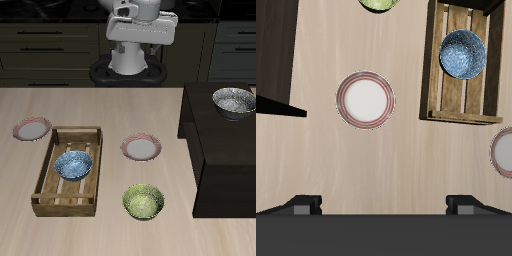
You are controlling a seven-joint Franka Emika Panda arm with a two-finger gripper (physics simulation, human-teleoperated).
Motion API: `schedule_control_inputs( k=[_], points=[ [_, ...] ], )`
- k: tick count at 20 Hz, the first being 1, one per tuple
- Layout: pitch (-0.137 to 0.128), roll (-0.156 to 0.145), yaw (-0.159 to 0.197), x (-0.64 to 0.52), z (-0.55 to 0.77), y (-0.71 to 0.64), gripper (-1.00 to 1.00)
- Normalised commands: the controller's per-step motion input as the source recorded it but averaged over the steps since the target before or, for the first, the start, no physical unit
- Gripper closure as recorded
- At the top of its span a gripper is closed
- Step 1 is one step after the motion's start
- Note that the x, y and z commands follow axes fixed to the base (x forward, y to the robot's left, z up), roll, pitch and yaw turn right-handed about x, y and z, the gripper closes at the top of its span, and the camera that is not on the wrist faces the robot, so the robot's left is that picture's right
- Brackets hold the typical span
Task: Place the green bowl onto the plate that is next to the blue bowl
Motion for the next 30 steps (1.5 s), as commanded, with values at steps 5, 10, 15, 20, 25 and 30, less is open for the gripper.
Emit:
schedule_control_inputs(
  k=[5,10,15,20,25,30],
  points=[
    [0.023,-0.035,-0.023,0.44,0.07,0.05,-1.0],
    [0.008,-0.023,-0.016,0.36,0.1,0.04,-1.0],
    [0.047,0.033,0.018,0.5,0.0,0.08,-1.0],
    [0.044,-0.008,-0.018,0.51,0.09,-0.07,-1.0],
    [-0.007,-0.009,-0.025,0.41,0.14,-0.01,-1.0],
    [0.009,-0.026,-0.026,0.38,0.09,-0.02,-1.0]
  ],
)
